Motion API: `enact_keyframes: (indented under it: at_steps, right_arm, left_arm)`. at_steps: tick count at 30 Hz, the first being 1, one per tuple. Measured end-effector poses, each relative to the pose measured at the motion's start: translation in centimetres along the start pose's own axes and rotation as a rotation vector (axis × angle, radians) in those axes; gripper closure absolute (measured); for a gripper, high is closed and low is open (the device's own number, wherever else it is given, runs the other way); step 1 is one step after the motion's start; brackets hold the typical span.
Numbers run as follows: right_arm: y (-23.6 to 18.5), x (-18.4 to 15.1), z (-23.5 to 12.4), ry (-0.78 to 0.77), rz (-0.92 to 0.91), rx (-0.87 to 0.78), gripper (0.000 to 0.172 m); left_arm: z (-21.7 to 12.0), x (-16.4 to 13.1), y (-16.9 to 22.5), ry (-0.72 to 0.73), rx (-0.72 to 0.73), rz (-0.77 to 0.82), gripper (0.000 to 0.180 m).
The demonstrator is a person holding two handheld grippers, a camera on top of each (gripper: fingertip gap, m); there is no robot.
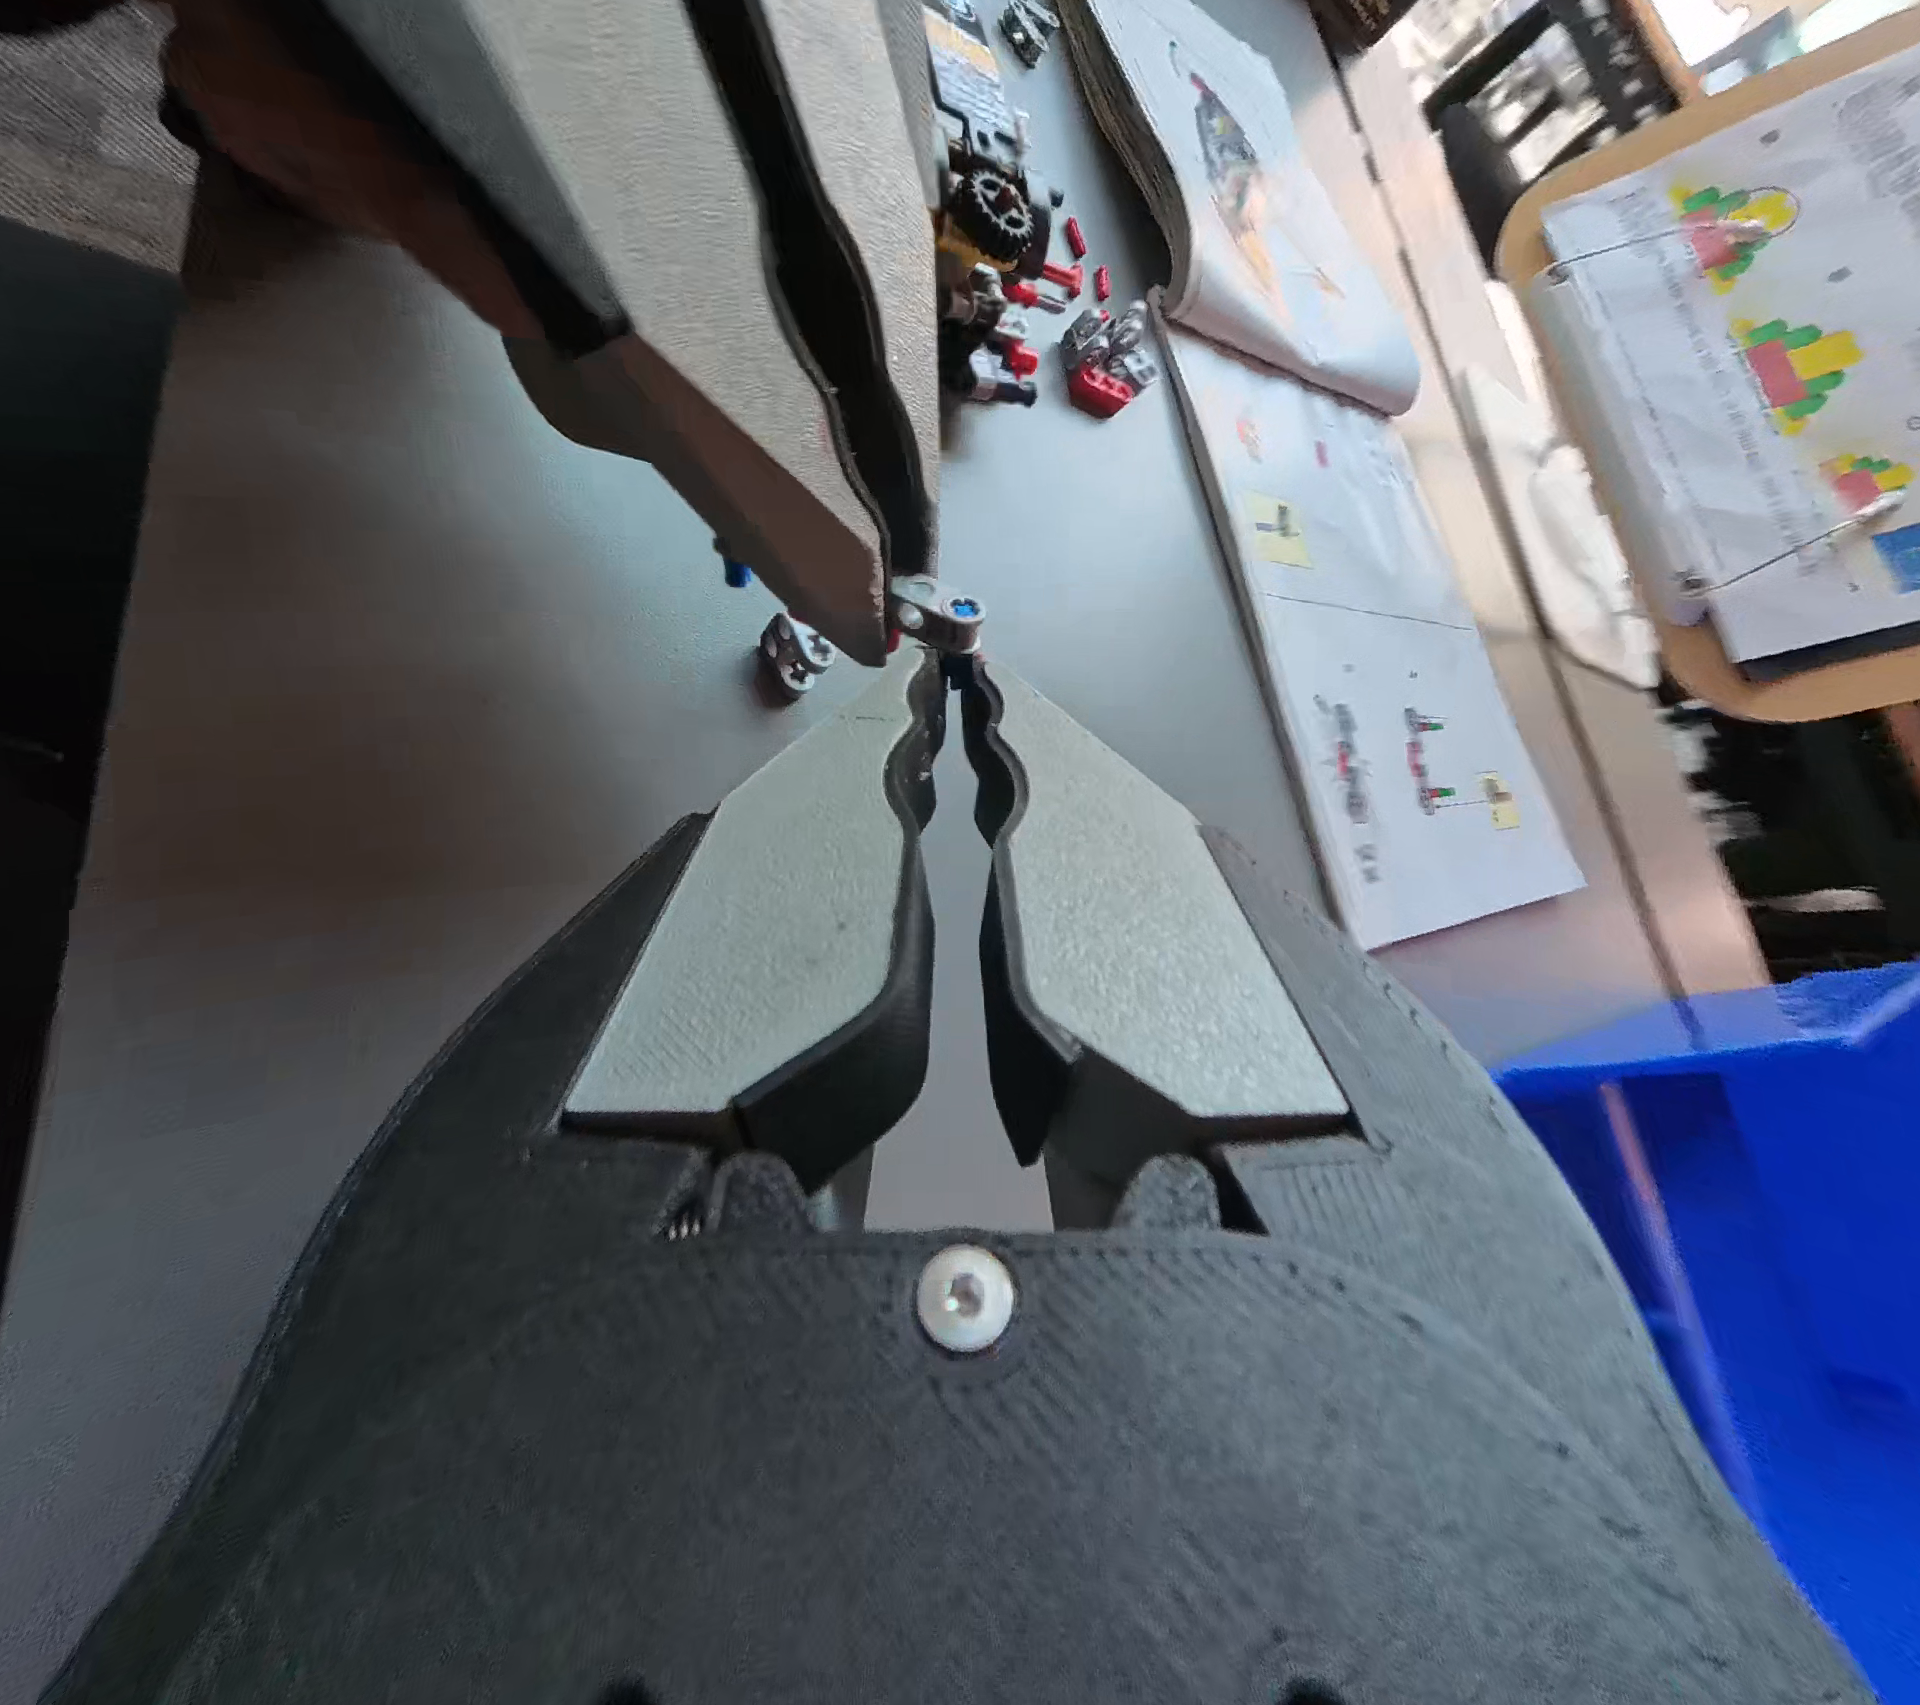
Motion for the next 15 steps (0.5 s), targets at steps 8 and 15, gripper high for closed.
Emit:
enact_keyframes:
  at_steps: [8,15]
  right_arm:
    - [0.37,-0.65,0.74,0.023,0.118,0.130,0.170]
    - [0.81,-0.65,0.64,0.074,0.183,0.192,0.170]
  left_arm:
    - [0.36,-0.10,1.07,-0.029,0.296,0.252,0.178]
    - [-0.21,0.35,0.43,0.035,0.162,0.095,0.178]
Point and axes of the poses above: each gripper's, where its closed fingertips meet, z out along the fingers, x out of its top, y = z × x across the jaws, the point moved 7 cm from there along -z, back along the fingers, and after that the axes turned 12 degrees about -y, right-handed, at the moved point
